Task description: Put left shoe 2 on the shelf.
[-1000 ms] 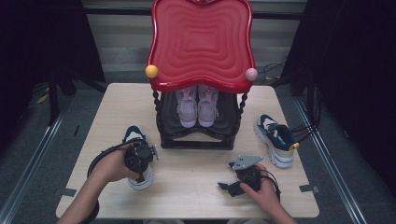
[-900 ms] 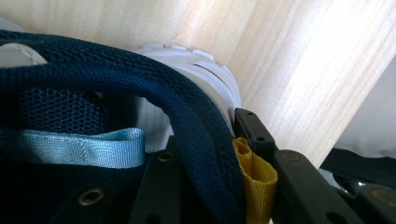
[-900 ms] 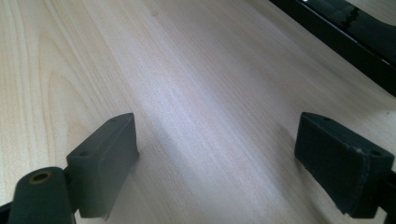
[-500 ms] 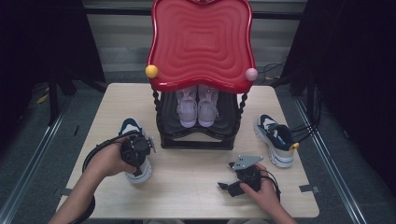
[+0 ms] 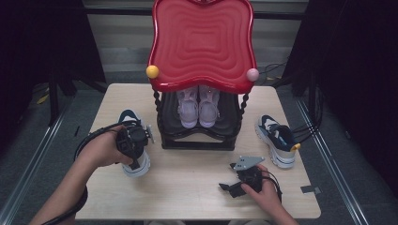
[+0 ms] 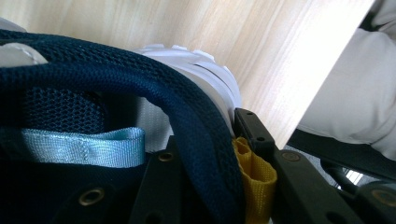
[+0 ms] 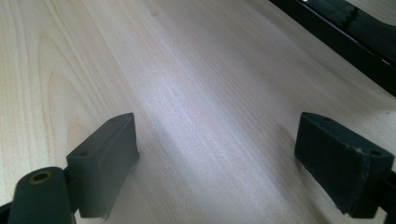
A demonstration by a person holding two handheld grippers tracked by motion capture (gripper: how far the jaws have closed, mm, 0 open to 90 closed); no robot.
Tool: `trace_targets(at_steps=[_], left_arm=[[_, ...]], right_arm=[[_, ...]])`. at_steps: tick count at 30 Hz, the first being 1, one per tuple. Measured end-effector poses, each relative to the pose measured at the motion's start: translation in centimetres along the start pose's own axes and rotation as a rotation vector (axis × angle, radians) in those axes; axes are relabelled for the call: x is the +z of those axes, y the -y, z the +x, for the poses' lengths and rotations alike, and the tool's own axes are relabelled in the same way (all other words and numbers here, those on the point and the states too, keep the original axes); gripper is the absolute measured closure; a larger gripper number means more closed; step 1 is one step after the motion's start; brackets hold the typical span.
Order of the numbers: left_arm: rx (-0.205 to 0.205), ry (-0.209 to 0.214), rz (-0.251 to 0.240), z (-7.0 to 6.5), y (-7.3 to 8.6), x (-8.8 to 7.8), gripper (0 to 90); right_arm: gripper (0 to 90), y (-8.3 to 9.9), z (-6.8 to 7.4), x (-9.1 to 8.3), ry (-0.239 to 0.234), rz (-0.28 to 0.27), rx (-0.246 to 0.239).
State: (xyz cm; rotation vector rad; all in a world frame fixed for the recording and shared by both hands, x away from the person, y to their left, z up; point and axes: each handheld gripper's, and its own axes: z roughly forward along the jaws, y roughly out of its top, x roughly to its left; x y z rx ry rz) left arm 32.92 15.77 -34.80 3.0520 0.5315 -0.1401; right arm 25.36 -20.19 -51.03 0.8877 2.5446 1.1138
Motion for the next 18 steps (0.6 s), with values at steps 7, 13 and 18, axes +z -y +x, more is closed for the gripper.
trace_targets(at_steps=[7, 13, 18], left_arm=[[0.0, -0.025, 0.0, 0.0, -0.1, -2.7, 73.1], [0.001, -0.038, -0.019, -0.3, -0.2, -5.1, 73.2], [0.005, -0.047, -0.021, -0.3, -0.3, -7.0, 73.2]], right_arm=[[12.6, 0.0, 0.0, 0.0, 0.0, 0.001, -0.001], [12.6, 0.0, 0.0, 0.0, 0.0, 0.001, -0.001], [12.6, 0.0, 0.0, 0.0, 0.001, 0.001, 0.0]])
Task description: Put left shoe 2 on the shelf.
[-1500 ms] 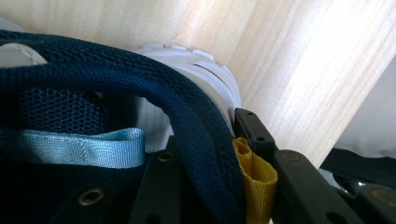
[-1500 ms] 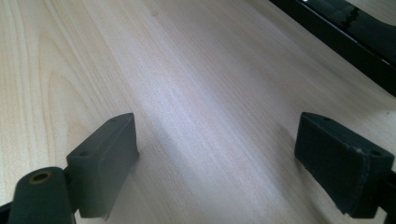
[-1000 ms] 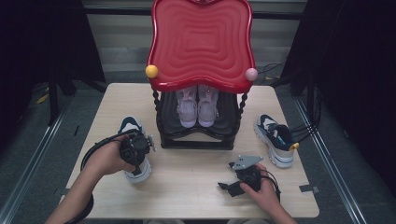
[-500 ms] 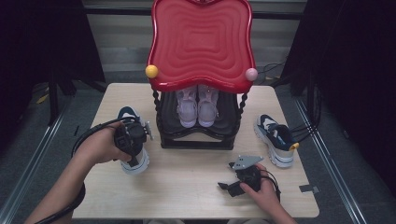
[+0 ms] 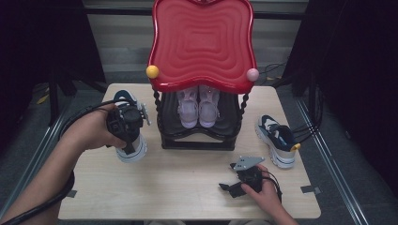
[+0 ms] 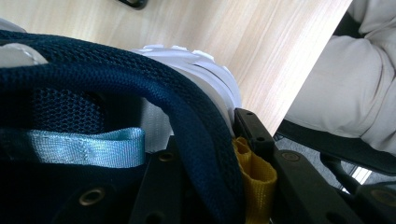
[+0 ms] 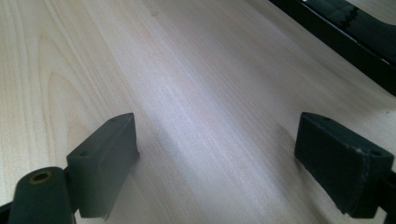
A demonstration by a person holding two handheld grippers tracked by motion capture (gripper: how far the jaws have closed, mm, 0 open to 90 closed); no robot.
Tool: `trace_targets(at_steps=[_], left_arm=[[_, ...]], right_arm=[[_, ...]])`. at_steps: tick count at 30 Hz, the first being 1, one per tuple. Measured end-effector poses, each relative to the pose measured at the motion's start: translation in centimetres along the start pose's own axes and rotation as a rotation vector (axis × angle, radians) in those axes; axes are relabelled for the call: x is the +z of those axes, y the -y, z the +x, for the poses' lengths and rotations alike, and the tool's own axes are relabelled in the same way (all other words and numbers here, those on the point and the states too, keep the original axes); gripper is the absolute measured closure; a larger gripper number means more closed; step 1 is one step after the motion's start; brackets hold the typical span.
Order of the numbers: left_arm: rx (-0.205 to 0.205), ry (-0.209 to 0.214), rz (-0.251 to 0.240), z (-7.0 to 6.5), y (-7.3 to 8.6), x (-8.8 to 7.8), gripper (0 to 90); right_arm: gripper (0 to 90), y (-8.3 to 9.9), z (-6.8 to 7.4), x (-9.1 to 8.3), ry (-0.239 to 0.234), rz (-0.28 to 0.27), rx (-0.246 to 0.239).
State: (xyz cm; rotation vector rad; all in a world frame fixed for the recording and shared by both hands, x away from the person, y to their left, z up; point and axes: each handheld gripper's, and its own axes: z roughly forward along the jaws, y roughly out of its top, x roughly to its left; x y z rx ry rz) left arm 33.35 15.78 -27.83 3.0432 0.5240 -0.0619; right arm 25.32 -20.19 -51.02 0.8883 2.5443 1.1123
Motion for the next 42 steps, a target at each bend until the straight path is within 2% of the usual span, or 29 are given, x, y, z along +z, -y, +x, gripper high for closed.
trace_targets(at_steps=[4, 13, 15, 17, 27, 33, 34, 37, 42], left_arm=[[-0.003, -0.013, 0.003, 0.1, -0.1, -1.1, 73.2], [-0.012, 0.002, -0.021, 0.3, -0.5, -3.7, 73.2], [-0.004, 0.009, -0.025, 0.4, -0.6, -4.4, 73.2], [0.004, 0.0, -0.021, 0.3, -0.8, -5.0, 73.3], [-0.005, -0.045, -0.058, 0.0, -1.1, -7.9, 73.3], [0.011, -0.081, -0.077, -0.2, -1.4, -9.9, 73.2], [0.025, -0.085, -0.069, -0.2, -1.5, -10.2, 73.2], [0.025, -0.095, -0.08, -0.4, -1.6, -10.8, 73.2], [0.03, -0.131, -0.064, -0.7, -1.9, -12.2, 73.2]], right_arm=[[12.6, 0.0, 0.0, 0.0, 0.0, 0.0, 0.001], [12.6, 0.0, 0.0, 0.0, 0.0, 0.003, 0.0], [12.6, 0.0, 0.0, 0.0, 0.0, 0.003, 0.0], [12.6, 0.0, 0.0, 0.0, 0.0, 0.002, 0.0], [12.6, 0.0, 0.0, 0.0, 0.0, 0.002, -0.001], [12.6, 0.0, 0.0, 0.0, 0.0, 0.002, -0.001], [12.6, 0.0, 0.0, 0.0, 0.0, 0.002, -0.001], [12.6, 0.0, 0.0, 0.0, 0.0, 0.001, 0.0], [12.6, 0.0, 0.0, 0.0, 0.0, -0.001, 0.0]])
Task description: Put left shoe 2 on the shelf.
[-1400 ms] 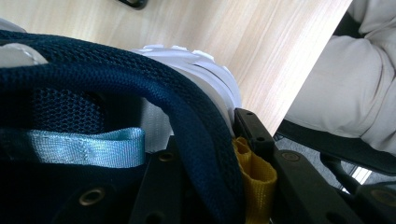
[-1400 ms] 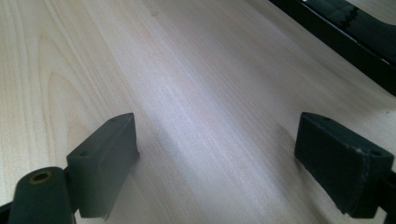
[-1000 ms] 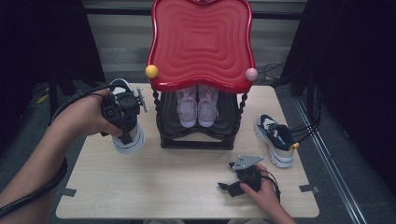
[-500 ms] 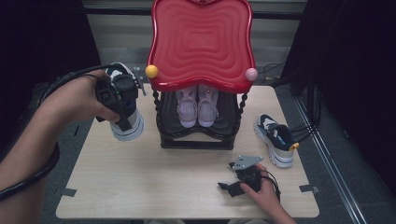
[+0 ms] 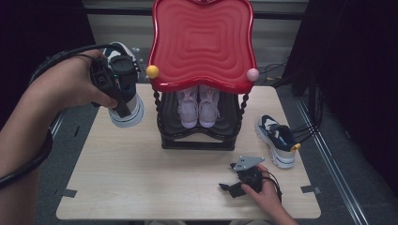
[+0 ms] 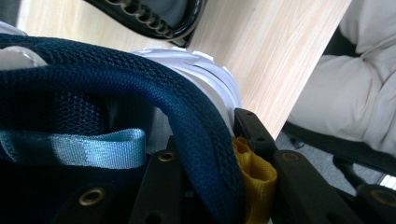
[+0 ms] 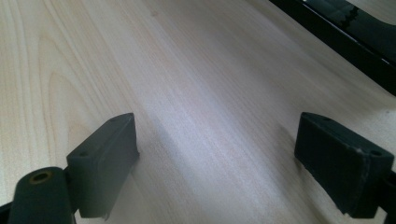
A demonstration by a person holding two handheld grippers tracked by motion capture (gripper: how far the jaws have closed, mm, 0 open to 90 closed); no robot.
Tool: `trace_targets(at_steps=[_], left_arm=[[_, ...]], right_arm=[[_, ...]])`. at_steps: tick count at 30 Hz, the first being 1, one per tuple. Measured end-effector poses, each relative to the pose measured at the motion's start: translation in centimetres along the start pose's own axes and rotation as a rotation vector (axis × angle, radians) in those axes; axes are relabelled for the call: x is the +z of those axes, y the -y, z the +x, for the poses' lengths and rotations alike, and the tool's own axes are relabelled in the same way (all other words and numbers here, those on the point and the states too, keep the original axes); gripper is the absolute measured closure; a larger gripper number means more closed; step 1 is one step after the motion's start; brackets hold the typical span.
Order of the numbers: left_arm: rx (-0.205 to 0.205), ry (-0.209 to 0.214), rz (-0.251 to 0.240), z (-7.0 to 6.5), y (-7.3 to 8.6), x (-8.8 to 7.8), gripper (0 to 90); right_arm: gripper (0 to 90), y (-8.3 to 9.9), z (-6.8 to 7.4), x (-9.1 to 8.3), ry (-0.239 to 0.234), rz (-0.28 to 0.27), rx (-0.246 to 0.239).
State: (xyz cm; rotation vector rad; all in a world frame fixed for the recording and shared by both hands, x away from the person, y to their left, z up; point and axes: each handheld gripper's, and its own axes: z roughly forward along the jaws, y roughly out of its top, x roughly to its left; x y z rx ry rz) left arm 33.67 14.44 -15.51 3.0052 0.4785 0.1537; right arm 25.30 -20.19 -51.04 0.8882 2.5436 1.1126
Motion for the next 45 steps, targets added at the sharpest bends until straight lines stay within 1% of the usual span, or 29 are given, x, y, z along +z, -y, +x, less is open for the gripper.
trace_targets(at_steps=[5, 6, 7, 10, 13, 14, 16, 17, 18, 21, 22, 23, 24, 25, 26, 27, 28, 29, 35, 39, 40, 41, 42, 43, 45], left_arm=[[0.002, -0.021, 0.003, -0.1, -0.4, -1.2, 73.1], [0.009, -0.023, 0.003, -0.1, -0.5, -1.5, 73.1], [0.003, -0.026, -0.008, -0.1, -0.5, -1.7, 73.1], [0.008, -0.037, -0.018, -0.2, -0.8, -2.2, 73.1], [0.021, -0.045, -0.019, -0.3, -1.2, -2.7, 73.2], [0.031, -0.048, -0.019, -0.2, -1.3, -2.9, 73.2], [0.039, -0.066, -0.013, -0.3, -1.6, -3.2, 73.2], [0.039, -0.07, -0.019, -0.4, -1.8, -3.3, 73.2], [0.046, -0.073, -0.021, -0.4, -1.9, -3.6, 73.2], [0.051, -0.081, -0.037, -0.5, -2.3, -3.9, 73.2], [0.052, -0.08, -0.036, -0.5, -2.4, -4.0, 73.3], [0.064, -0.08, -0.029, -0.5, -2.6, -4.2, 73.2], [0.054, -0.084, -0.041, -0.6, -2.7, -4.2, 73.2], [0.06, -0.086, -0.044, -0.6, -2.9, -4.4, 73.2], [0.056, -0.086, -0.048, -0.6, -3.0, -4.5, 73.2], [0.068, -0.088, -0.045, -0.6, -3.2, -4.6, 73.2], [0.06, -0.09, -0.052, -0.7, -3.3, -4.6, 73.2], [0.068, -0.094, -0.045, -0.6, -3.5, -4.7, 73.2], [0.067, -0.114, -0.053, -0.5, -4.4, -5.0, 73.2], [0.08, -0.12, -0.068, -0.6, -5.2, -5.4, 73.3], [0.086, -0.119, -0.062, -0.6, -5.3, -5.4, 73.4], [0.083, -0.119, -0.063, -0.6, -5.5, -5.4, 73.3], [0.093, -0.121, -0.058, -0.6, -5.8, -5.4, 73.3], [0.088, -0.12, -0.065, -0.7, -6.0, -5.4, 73.3], [0.094, -0.124, -0.066, -0.7, -6.4, -5.3, 73.3]], right_arm=[[12.6, 0.0, 0.0, 0.0, 0.0, 0.001, 0.0], [12.6, 0.0, 0.0, 0.0, 0.0, 0.001, -0.001], [12.6, 0.0, 0.0, 0.0, 0.0, 0.001, -0.001], [12.6, 0.0, 0.0, 0.0, 0.002, 0.002, 0.0], [12.6, 0.0, 0.0, 0.0, 0.002, 0.002, 0.001], [12.6, 0.0, 0.0, 0.0, 0.002, 0.002, 0.001], [12.6, 0.0, 0.0, 0.0, 0.002, 0.003, 0.001], [12.6, 0.0, 0.0, 0.0, 0.002, 0.002, 0.0], [12.6, 0.0, 0.0, 0.0, 0.001, 0.001, 0.001], [12.6, 0.0, 0.0, 0.0, 0.001, 0.002, 0.001], [12.6, 0.0, 0.0, 0.0, 0.001, 0.002, 0.001], [12.6, 0.0, 0.0, 0.0, 0.002, 0.002, 0.001], [12.6, 0.0, 0.0, 0.0, 0.003, 0.003, 0.002], [12.6, 0.0, 0.0, 0.0, 0.003, 0.002, 0.002], [12.6, 0.0, 0.0, 0.0, 0.002, 0.003, 0.001], [12.6, 0.0, 0.0, 0.0, 0.002, 0.002, 0.001], [12.6, 0.0, 0.0, 0.0, 0.001, 0.002, 0.002], [12.6, 0.0, 0.0, 0.0, 0.002, 0.002, 0.001], [12.6, 0.0, 0.0, 0.0, 0.002, 0.003, 0.001], [12.6, 0.0, 0.0, 0.0, 0.002, 0.002, 0.001], [12.6, 0.0, 0.0, 0.0, 0.002, 0.002, 0.001], [12.6, 0.0, 0.0, 0.0, 0.001, 0.002, 0.002], [12.6, 0.0, 0.0, 0.0, 0.002, 0.002, 0.001], [12.6, 0.0, 0.0, 0.0, 0.001, 0.002, 0.0], [12.6, 0.0, 0.0, 0.0, 0.002, 0.002, 0.001]])
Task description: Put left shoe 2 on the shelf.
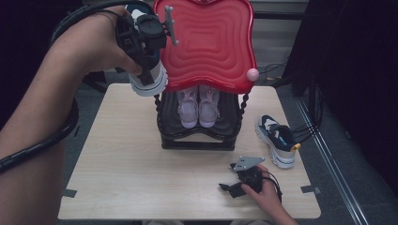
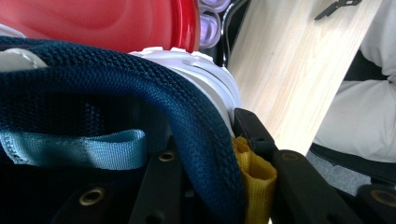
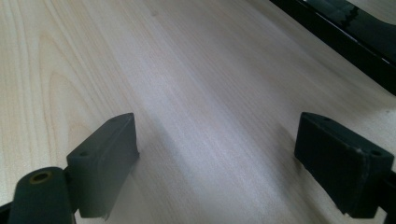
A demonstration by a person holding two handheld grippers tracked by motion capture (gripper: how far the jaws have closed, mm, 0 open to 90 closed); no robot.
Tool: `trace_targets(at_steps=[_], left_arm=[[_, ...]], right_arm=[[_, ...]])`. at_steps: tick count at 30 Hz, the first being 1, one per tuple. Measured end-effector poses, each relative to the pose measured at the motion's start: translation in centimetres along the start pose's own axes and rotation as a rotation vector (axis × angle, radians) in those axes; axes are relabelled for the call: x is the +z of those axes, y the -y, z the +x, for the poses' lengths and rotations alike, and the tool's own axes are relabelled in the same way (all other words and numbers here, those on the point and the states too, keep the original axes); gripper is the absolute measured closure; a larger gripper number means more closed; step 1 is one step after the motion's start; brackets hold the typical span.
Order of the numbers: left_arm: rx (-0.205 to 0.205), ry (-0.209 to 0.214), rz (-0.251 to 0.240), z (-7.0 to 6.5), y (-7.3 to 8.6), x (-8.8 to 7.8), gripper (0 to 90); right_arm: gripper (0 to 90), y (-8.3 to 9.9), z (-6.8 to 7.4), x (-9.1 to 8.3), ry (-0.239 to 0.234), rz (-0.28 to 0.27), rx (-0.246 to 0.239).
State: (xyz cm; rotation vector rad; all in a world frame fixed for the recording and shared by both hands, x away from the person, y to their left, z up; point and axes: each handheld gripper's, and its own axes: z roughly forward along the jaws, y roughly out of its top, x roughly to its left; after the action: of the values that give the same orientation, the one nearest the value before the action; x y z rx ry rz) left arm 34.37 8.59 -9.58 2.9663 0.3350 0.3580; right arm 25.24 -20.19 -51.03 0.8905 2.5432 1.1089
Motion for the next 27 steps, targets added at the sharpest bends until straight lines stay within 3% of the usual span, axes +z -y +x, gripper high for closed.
trace_targets(at_steps=[15, 23, 27], left_arm=[[0.066, -0.018, -0.001, 0.4, -3.3, 0.6, 73.4], [0.076, -0.018, -0.003, 1.1, -4.6, 1.0, 73.3], [0.106, -0.03, 0.009, 1.4, -5.2, 1.1, 73.3]], right_arm=[[12.6, 0.0, 0.0, 0.0, -0.001, 0.0, 0.0], [12.6, 0.0, 0.0, 0.0, -0.002, 0.0, -0.001], [12.5, 0.0, 0.0, 0.0, -0.001, 0.0, 0.0]])
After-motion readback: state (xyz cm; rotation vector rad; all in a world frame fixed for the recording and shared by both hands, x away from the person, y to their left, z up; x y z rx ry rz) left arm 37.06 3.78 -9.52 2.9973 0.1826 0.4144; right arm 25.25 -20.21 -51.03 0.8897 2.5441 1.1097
